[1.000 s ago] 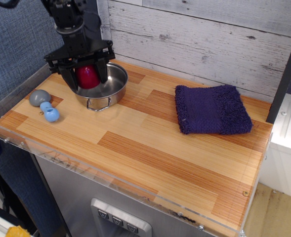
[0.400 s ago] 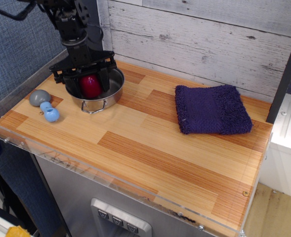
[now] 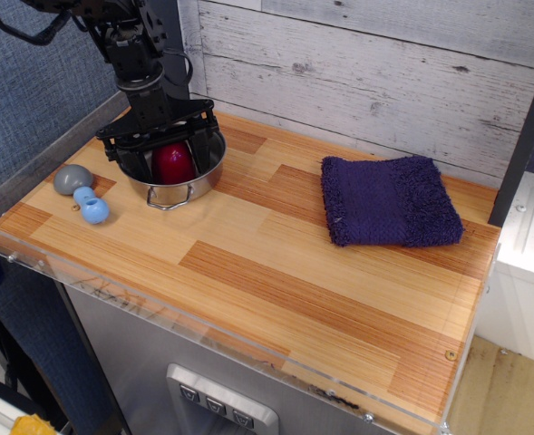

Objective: Place the red yam inside of the metal pot near the blue scoop.

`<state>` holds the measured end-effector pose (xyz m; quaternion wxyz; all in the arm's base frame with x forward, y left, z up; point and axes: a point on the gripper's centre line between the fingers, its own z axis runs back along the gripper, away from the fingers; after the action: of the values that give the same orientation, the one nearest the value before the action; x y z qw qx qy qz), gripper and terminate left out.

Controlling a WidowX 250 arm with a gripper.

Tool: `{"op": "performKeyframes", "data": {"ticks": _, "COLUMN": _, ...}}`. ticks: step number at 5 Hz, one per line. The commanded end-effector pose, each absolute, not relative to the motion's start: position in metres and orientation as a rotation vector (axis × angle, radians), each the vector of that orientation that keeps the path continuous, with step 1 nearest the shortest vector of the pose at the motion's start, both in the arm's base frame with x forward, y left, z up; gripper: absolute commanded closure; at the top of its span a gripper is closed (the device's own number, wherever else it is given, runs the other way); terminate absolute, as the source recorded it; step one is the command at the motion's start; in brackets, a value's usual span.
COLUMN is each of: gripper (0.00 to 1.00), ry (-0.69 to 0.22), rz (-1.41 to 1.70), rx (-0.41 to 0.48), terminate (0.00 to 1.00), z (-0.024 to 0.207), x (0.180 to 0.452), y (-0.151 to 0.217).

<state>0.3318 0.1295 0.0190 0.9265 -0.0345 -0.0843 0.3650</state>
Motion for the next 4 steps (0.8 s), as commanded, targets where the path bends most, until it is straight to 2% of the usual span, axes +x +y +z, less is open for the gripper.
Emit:
{"op": "performKeyframes", "data": {"ticks": 1, "gripper": 0.0, "ry": -0.193, "rz": 0.746, "rx": -0.075, "terminate": 0.0, "z": 0.031, "x": 0.324, "y": 0.128}}
{"op": "performKeyframes", "data": {"ticks": 2, "gripper": 0.0, "ry": -0.235, "rz": 0.754, "rx": -0.098, "terminate": 0.0, "z": 0.042, "x": 0.323, "y": 0.126}}
{"op": "performKeyframes", "data": {"ticks": 4, "gripper": 0.0, "ry": -0.377, "rz": 0.743, "rx": -0.082, "terminate": 0.0, "z": 0.092, "x": 0.319, "y": 0.119}}
